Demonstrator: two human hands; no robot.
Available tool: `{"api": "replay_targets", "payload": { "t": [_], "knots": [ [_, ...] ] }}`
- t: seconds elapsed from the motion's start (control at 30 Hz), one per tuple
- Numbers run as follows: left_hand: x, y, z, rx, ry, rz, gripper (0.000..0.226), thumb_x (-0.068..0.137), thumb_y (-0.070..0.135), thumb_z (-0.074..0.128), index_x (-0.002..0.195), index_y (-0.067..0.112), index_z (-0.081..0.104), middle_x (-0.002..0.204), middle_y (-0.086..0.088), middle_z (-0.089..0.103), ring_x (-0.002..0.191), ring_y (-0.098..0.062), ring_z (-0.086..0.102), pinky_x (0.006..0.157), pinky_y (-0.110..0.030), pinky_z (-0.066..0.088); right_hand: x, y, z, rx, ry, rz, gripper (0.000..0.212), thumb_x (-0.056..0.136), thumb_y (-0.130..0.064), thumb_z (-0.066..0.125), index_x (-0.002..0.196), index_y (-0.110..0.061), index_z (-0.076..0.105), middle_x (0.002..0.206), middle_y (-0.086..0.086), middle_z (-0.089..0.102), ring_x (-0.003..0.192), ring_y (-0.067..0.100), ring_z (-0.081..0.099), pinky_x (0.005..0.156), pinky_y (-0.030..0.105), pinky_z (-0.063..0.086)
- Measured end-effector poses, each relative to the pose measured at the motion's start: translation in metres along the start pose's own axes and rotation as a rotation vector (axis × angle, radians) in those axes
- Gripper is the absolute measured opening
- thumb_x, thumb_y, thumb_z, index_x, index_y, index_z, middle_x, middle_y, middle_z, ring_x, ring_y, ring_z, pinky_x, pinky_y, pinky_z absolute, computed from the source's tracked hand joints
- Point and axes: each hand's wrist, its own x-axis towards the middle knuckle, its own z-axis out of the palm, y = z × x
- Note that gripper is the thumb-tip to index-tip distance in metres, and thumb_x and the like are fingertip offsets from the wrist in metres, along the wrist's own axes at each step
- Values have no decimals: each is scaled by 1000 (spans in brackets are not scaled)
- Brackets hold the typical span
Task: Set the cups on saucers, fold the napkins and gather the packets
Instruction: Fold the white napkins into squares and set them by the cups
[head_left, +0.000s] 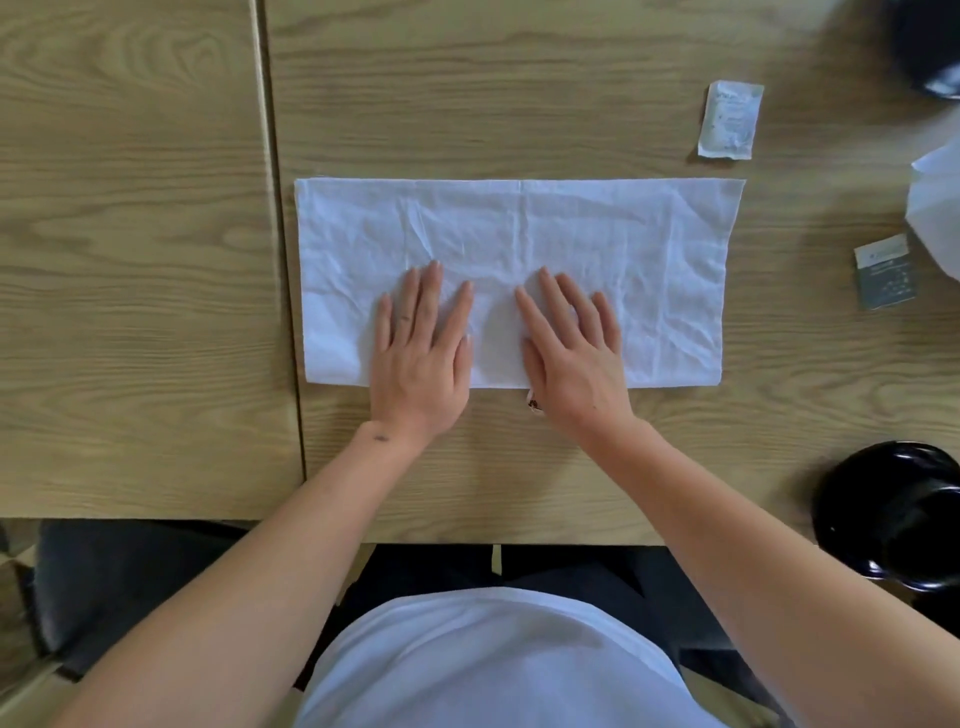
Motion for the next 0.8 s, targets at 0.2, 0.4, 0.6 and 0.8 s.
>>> {"api": "replay_targets", "payload": {
  "t": [0.2, 0.4, 0.6, 0.8],
  "knots": [
    [-15, -48, -2, 114, -25, -65, 56, 109, 39, 23, 163, 23, 19, 170, -12, 14, 158, -30, 8, 126, -53, 9, -21, 52, -13, -99, -70, 46, 53, 107, -37, 31, 159, -25, 27, 167, 3, 22, 155, 26, 14, 126, 48, 7],
    [-18, -61, -9, 144, -54, -180, 60, 108, 43, 26, 163, 22, 16, 170, -13, 11, 158, -31, 5, 127, -48, 8, -32, 79, -25, -125, -107, 207, 57, 106, -42, 26, 161, -30, 18, 169, 1, 14, 157, 20, 4, 126, 42, -1],
    [-26, -57, -48, 92, -240, -409, 64, 104, 49, 26, 163, 28, 13, 172, -8, 1, 158, -31, -2, 126, -53, 10, -28, 70, -51, -12, -162, 260, 57, 102, -34, 46, 156, -23, 32, 168, 2, 21, 155, 23, 12, 123, 45, 15],
    [-14, 43, -85, -560, -25, -756, 36, 90, 18, 60, 125, 19, 57, 116, -3, 59, 109, -23, 57, 87, -36, 47, 33, 61, -107, 63, -39, 232, 33, 89, -17, 64, 122, -12, 67, 141, 8, 57, 134, 32, 39, 101, 49, 42]
  ]
}}
